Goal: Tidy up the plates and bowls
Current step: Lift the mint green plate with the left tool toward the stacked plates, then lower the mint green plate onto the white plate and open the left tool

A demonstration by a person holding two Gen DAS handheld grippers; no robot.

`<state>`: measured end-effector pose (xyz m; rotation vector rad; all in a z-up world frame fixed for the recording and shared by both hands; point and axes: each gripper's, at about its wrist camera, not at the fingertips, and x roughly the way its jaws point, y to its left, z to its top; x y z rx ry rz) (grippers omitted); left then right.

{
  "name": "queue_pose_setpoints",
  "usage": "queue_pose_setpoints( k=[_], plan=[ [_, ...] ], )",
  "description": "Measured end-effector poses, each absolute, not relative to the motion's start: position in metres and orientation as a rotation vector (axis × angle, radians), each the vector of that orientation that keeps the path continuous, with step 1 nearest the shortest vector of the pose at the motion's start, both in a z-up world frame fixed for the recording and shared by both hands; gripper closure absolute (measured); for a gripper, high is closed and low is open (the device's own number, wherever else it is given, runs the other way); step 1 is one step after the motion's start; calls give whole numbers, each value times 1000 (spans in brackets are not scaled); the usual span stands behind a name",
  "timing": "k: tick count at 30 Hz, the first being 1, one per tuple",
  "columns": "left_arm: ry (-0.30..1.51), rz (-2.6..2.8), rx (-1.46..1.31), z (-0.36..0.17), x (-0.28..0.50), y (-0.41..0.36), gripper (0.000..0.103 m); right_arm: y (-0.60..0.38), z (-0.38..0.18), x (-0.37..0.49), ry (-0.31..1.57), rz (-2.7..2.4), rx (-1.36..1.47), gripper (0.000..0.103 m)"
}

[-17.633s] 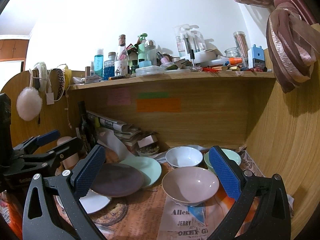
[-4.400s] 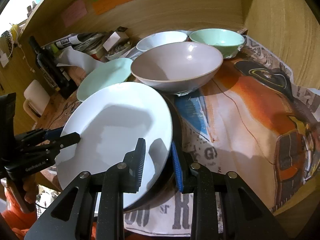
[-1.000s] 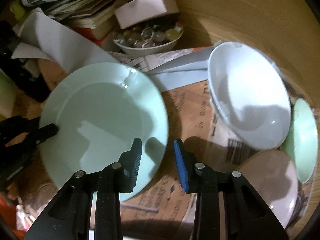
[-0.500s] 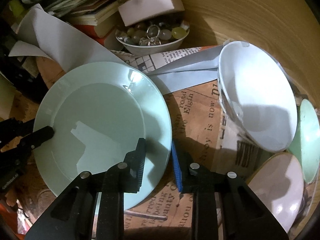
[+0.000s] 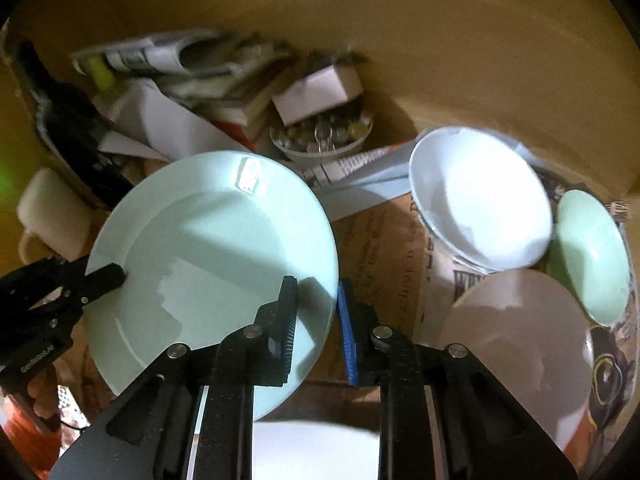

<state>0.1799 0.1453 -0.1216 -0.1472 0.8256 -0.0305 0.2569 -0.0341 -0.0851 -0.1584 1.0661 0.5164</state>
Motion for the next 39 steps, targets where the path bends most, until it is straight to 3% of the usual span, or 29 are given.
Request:
queue_pose_setpoints(
  k=[15, 39],
  plan=[
    [733, -87, -130, -85, 126, 110, 78, -66, -33, 178, 957, 489, -116, 85],
    [808, -186, -65, -112, 75, 34, 78, -149, -62, 110, 999, 430, 31, 85]
  ],
)
